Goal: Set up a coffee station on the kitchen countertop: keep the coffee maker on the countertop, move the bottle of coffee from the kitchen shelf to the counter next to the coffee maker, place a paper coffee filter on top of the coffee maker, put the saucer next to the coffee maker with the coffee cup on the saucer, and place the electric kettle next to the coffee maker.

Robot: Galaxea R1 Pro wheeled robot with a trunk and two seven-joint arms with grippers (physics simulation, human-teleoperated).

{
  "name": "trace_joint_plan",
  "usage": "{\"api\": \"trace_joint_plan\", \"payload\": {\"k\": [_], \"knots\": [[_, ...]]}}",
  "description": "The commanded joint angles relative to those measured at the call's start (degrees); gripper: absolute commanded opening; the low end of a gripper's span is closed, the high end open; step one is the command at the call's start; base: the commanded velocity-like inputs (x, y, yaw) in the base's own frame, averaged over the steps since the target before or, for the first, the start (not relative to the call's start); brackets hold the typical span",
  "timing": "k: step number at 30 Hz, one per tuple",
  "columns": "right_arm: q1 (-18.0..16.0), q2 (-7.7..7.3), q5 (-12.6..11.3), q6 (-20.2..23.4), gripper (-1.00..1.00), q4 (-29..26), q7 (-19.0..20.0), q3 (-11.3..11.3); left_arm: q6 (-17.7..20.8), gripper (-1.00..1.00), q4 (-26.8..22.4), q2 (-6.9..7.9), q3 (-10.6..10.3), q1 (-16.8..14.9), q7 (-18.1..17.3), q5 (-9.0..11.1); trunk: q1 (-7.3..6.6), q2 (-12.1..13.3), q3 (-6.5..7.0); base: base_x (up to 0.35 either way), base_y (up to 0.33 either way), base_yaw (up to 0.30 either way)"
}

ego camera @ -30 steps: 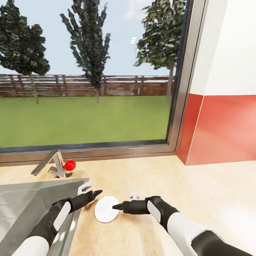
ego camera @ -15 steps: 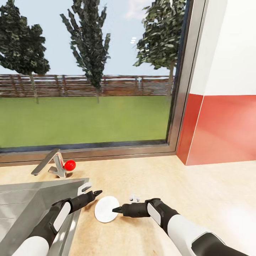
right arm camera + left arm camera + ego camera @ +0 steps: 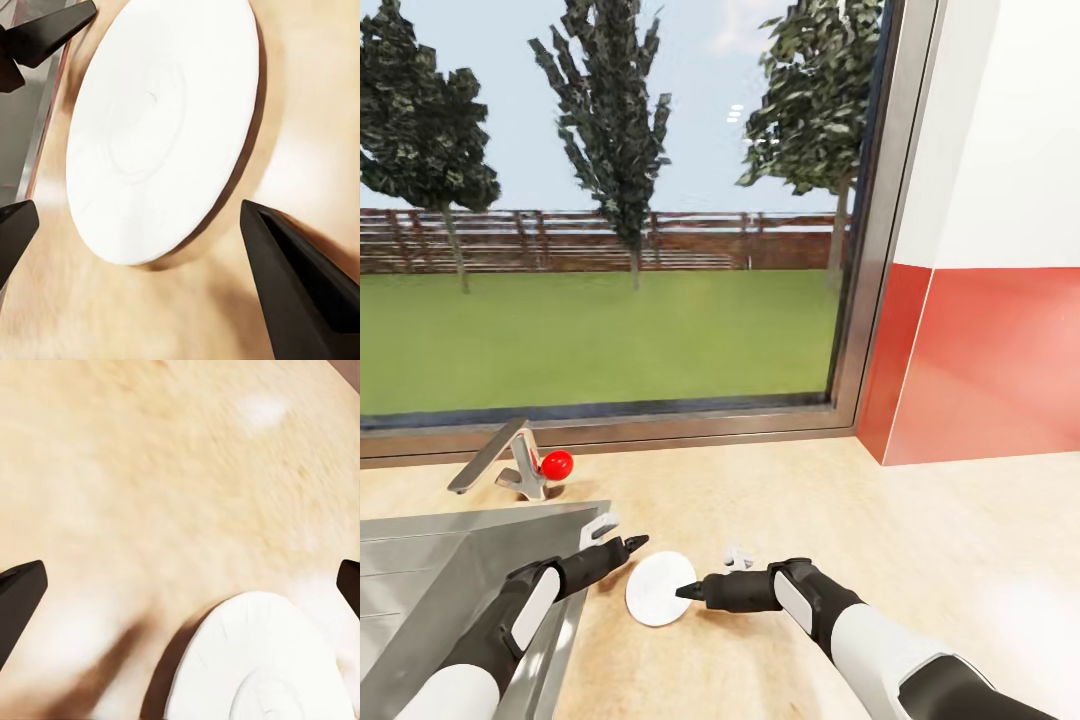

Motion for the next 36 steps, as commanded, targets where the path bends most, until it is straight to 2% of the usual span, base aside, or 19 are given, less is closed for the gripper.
{"api": "trace_joint_plan", "payload": {"k": [1,9,23,30,36], "knots": [[0.0,0.0,0.1,0.4,1.0,0.0,-0.1,0.4,0.8,1.0,3.2,-0.22,0.1,0.0,0.1,0.3,0.04,0.0,-0.04,0.0,0.0,0.0],[0.0,0.0,0.1,0.4,1.0,0.0,-0.1,0.4,0.8,1.0,4.4,-1.62,0.1,0.0,0.3,2.0,0.04,0.0,-0.04,0.0,0.0,0.0],[0.0,0.0,0.1,0.4,1.0,0.0,-0.1,0.4,1.0,1.0,4.8,-1.71,0.0,1.3,0.4,2.2,0.04,0.0,-0.04,0.0,0.0,0.0],[0.0,0.0,0.1,0.4,1.0,0.0,-0.1,0.4,1.1,1.0,4.5,-1.45,0.0,3.1,0.3,2.3,0.04,0.0,-0.04,-0.005,0.0,0.0],[0.0,0.0,0.1,0.4,1.0,0.0,-0.1,0.4,1.1,1.0,4.5,-1.41,0.0,3.4,0.3,2.4,0.04,0.0,-0.04,-0.213,0.0,0.0]]}}
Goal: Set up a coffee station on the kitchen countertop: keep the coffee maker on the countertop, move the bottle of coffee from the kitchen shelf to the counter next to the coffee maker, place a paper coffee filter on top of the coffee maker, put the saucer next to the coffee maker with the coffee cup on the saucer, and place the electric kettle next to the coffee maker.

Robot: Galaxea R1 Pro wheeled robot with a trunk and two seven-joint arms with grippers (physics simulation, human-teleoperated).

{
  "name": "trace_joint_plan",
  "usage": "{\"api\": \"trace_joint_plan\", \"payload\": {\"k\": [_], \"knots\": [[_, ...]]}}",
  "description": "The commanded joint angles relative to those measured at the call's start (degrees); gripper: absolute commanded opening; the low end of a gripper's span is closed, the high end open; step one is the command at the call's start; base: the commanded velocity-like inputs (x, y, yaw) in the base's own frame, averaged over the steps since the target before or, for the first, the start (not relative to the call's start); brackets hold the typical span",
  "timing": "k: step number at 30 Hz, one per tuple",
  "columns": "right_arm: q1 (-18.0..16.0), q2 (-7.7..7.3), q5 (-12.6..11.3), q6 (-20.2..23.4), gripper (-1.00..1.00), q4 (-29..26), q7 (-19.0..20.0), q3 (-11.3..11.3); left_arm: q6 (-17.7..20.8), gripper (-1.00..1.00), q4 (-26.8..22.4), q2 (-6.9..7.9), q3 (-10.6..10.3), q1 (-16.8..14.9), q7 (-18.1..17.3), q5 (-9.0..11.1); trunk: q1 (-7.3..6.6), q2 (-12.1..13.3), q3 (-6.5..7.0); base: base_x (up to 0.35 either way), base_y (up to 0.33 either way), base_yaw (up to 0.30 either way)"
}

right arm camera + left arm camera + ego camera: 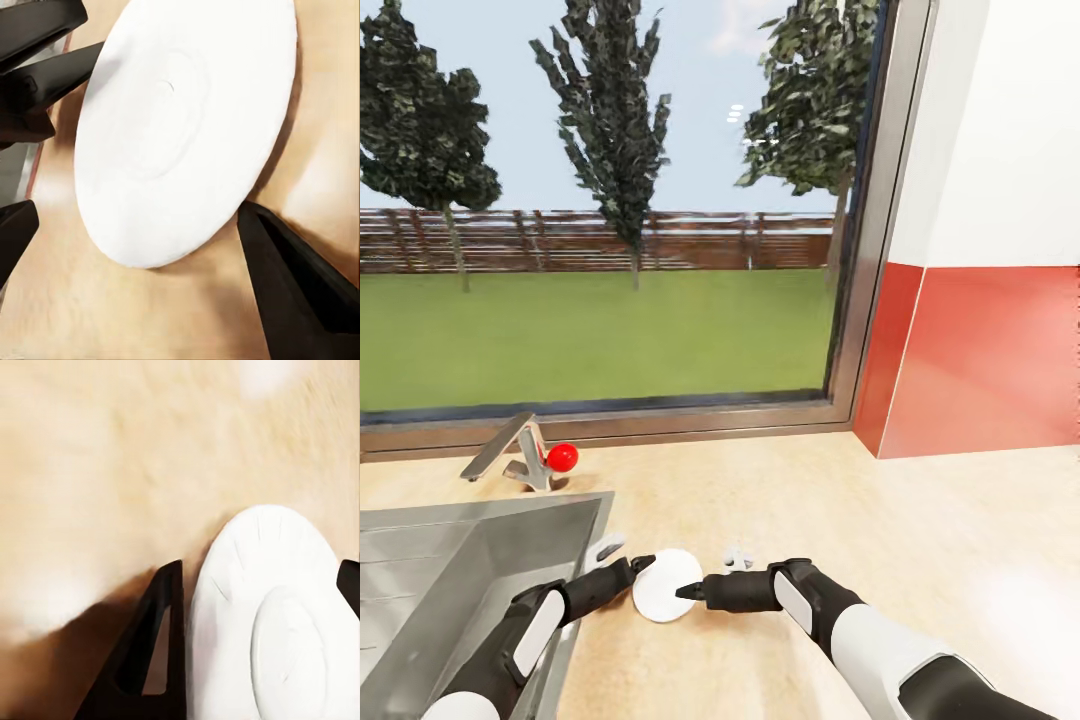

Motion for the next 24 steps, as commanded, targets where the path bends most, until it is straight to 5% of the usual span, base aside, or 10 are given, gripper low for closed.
{"api": "trace_joint_plan", "payload": {"k": [1,24], "knots": [[0.0,0.0,0.0,0.4,1.0,0.0,0.0,0.3,0.5,1.0,4.2,0.0,0.1,0.0,0.1,-0.5,0.01,0.0,-0.05,-0.162,0.0,0.0],[0.0,0.0,0.0,-0.1,1.0,0.0,-0.1,0.3,0.5,1.0,4.2,-0.18,0.1,0.1,0.1,-0.4,0.01,0.0,-0.05,-0.014,0.0,0.0]]}}
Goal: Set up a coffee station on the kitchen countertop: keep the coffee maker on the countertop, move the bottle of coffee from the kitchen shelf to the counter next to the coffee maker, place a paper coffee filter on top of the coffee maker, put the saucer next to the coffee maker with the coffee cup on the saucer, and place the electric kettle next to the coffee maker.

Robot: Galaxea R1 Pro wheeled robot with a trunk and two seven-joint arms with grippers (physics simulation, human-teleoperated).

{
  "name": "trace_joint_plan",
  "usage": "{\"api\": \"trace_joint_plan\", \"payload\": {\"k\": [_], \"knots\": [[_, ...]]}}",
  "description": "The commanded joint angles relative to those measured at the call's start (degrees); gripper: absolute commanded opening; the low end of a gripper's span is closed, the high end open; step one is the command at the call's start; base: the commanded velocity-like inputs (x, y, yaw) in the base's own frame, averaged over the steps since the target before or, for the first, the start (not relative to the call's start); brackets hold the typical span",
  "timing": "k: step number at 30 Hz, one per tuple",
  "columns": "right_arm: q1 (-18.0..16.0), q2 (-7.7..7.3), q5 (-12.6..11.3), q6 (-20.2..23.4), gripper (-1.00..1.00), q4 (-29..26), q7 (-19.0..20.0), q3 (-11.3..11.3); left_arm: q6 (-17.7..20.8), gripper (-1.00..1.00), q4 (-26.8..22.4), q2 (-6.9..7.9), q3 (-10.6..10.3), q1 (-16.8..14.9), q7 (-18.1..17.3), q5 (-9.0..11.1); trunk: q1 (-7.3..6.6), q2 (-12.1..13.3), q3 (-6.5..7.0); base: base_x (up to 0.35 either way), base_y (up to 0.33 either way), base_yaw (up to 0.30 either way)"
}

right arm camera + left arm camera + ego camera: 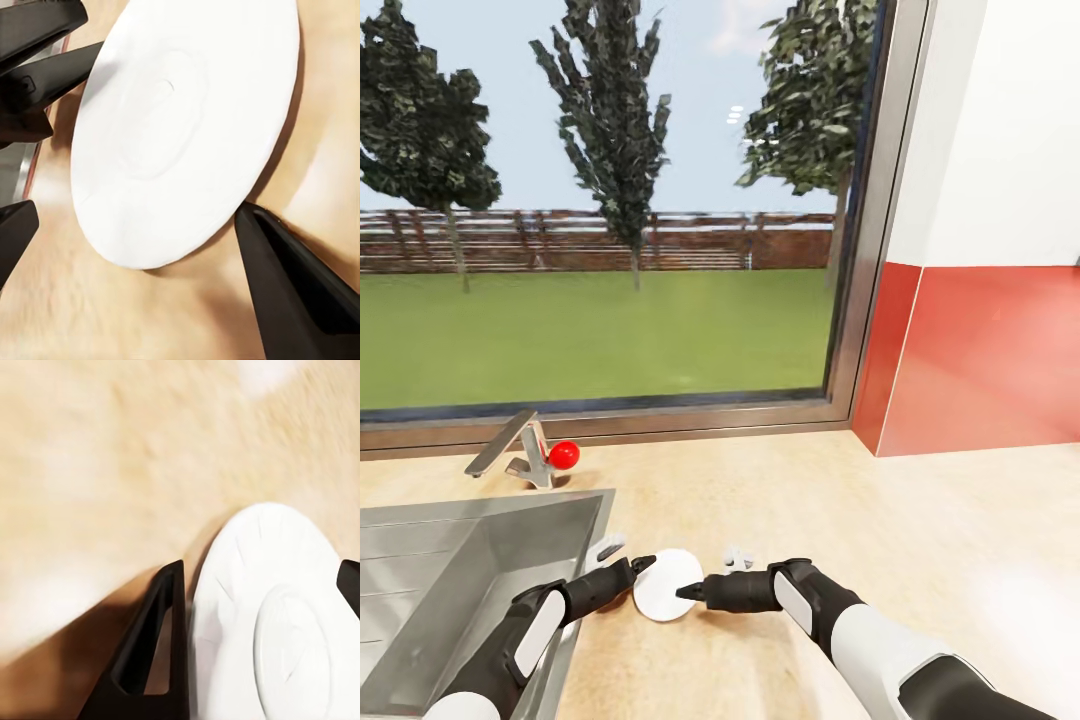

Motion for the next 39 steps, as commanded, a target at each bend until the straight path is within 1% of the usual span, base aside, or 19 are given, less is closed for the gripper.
{"api": "trace_joint_plan", "payload": {"k": [1,5,7,13,16,21,27,32,39], "knots": [[0.0,0.0,-0.1,-0.2,1.0,0.0,-0.1,0.1,0.6,1.0,4.3,-0.03,0.1,0.0,0.0,0.1,0.04,0.0,-0.04,0.0,0.0,0.0],[0.0,0.0,-0.3,-2.9,1.0,-0.2,-0.1,0.0,0.6,1.0,4.3,-0.03,0.1,0.0,0.0,0.1,0.04,0.0,-0.04,0.0,0.0,0.0],[0.0,0.0,-0.6,-3.4,1.0,-0.3,-0.2,0.0,0.6,1.0,4.3,-0.03,0.1,0.0,0.0,0.1,0.04,0.0,-0.04,0.0,0.0,0.0],[0.0,0.0,-3.0,-3.9,1.0,-0.3,-0.3,-0.1,0.6,1.0,4.3,-0.1,0.1,0.0,0.0,0.1,0.04,0.0,-0.04,0.0,0.0,0.0],[0.0,0.0,-3.4,-4.0,1.0,-0.2,-0.4,-0.1,0.6,1.0,4.3,-0.07,0.1,0.0,0.0,0.1,0.04,0.0,-0.04,0.0,0.0,0.0],[0.0,0.0,-3.6,-4.1,1.0,-0.2,-0.6,-0.1,0.6,1.0,4.4,-0.03,0.1,0.0,0.0,0.1,0.04,0.0,-0.04,0.0,0.0,0.0],[0.0,0.0,-3.7,-4.1,1.0,-0.2,-2.6,-0.1,0.6,1.0,4.4,-0.1,0.1,0.0,0.0,0.1,0.04,0.0,-0.04,0.0,0.0,0.0],[0.0,0.0,-3.8,-4.1,1.0,-0.1,-3.0,0.0,0.6,1.0,4.4,-0.22,0.1,0.0,0.0,0.1,0.04,0.0,-0.04,0.0,0.0,0.0],[0.0,0.0,-3.7,-4.1,1.0,0.0,-3.1,0.0,0.8,1.0,4.5,-0.29,0.0,0.0,-0.3,1.4,0.04,0.0,-0.04,0.0,0.0,0.0]]}}
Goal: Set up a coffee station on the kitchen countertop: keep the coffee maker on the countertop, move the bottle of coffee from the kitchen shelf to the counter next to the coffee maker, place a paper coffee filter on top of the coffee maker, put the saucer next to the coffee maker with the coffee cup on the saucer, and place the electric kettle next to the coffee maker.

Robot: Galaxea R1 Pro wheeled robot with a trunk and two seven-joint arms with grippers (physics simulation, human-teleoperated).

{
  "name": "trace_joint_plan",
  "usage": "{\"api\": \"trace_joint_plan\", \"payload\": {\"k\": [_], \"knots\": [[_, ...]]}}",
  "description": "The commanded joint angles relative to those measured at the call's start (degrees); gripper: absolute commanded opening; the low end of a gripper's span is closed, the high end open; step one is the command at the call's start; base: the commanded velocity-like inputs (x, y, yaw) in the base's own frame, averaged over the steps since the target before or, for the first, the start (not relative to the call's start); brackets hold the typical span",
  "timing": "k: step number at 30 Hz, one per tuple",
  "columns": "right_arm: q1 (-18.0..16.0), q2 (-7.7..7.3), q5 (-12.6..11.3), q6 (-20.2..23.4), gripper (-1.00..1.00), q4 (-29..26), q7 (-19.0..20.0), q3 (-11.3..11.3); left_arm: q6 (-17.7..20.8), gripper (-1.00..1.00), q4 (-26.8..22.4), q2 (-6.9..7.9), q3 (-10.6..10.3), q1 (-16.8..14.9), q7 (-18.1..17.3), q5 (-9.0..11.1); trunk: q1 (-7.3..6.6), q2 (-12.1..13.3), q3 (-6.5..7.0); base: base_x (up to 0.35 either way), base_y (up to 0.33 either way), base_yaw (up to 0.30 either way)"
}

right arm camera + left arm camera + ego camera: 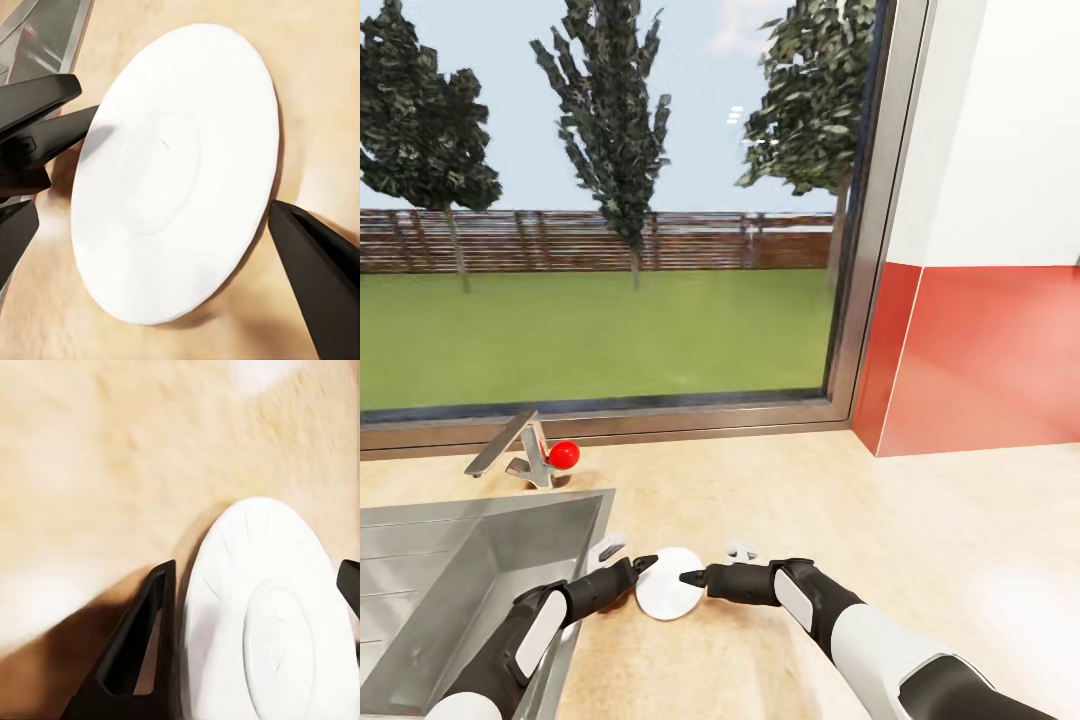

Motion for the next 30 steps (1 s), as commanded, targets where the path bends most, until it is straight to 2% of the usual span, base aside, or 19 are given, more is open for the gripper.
{"api": "trace_joint_plan", "payload": {"k": [1,8,16,30], "knots": [[0.0,0.0,0.1,0.4,1.0,0.0,-0.1,0.4,0.7,1.0,4.2,-0.05,0.1,0.0,0.0,0.1,0.03,0.0,-0.05,0.0,0.0,0.0],[0.0,0.0,0.2,0.4,1.0,0.1,-0.1,0.4,0.8,1.0,4.2,-0.42,0.0,0.0,-0.1,0.3,0.03,0.0,-0.05,0.0,0.0,0.0],[0.0,0.0,0.2,0.4,1.0,0.1,-0.1,0.4,3.9,1.0,3.7,-0.47,0.0,0.0,-0.3,1.0,0.03,0.0,-0.05,0.0,0.0,0.0],[0.0,0.0,0.1,0.4,1.0,0.1,-0.1,0.4,4.2,1.0,3.6,-0.63,-0.1,0.0,-0.4,1.2,0.03,0.0,-0.05,0.0,0.0,0.0]]}}
